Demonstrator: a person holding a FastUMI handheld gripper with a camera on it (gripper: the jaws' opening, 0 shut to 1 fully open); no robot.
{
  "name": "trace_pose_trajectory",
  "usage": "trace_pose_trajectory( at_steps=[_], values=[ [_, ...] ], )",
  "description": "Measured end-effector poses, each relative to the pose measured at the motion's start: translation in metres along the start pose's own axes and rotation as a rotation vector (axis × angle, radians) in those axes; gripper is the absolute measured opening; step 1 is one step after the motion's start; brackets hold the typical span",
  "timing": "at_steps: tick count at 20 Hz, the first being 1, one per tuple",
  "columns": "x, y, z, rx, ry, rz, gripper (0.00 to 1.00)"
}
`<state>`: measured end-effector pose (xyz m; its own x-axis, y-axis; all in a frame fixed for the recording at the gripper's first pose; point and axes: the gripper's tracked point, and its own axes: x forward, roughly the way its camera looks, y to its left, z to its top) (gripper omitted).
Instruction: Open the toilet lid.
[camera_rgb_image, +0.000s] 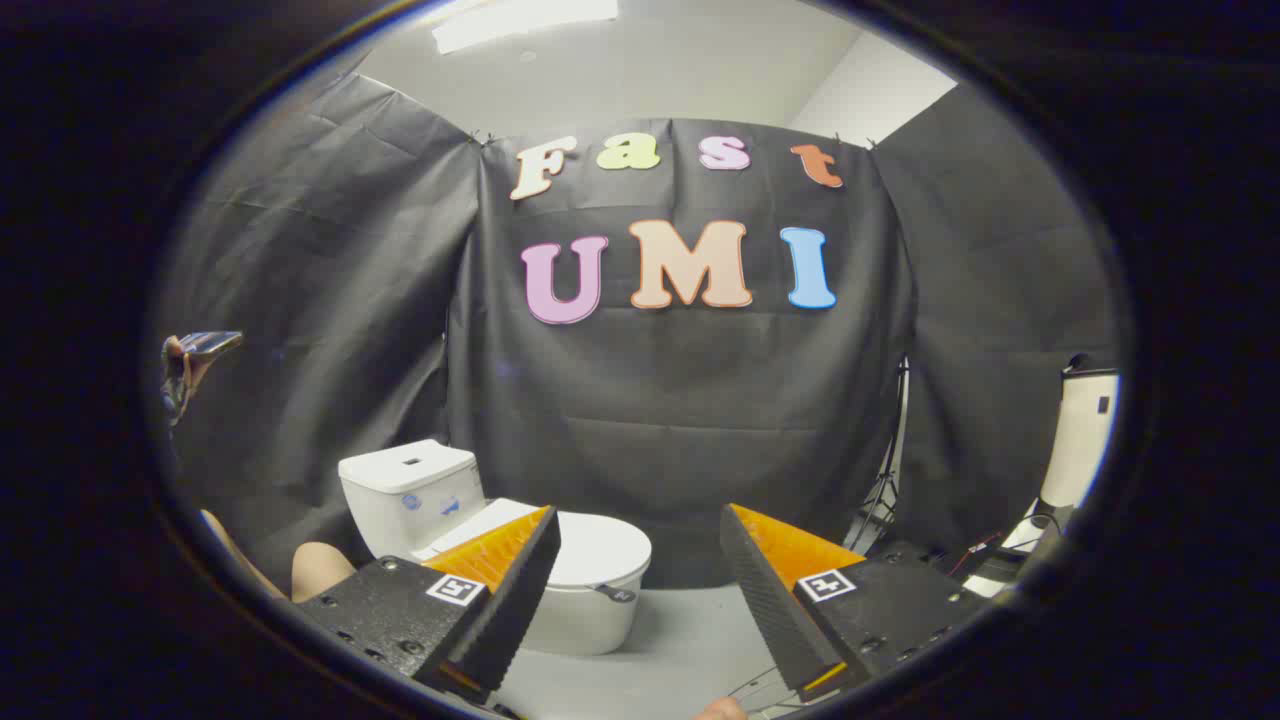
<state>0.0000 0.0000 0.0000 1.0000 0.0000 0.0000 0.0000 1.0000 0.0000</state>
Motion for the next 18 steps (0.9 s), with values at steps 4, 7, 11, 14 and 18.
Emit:
trace_pose_trajectory(
  at_steps=[4, 7, 11, 14, 18],
  values=[
    [-0.002, -0.005, -0.006, 0.012, 0.006, -0.007, 0.98],
    [-0.005, -0.011, -0.009, 0.028, 0.004, -0.017, 0.98],
    [-0.006, -0.015, -0.014, 0.043, 0.008, -0.024, 0.98],
    [-0.002, -0.014, -0.014, 0.049, 0.009, -0.019, 0.98],
    [0.024, -0.019, -0.002, 0.072, -0.003, -0.031, 0.98]
  ],
)
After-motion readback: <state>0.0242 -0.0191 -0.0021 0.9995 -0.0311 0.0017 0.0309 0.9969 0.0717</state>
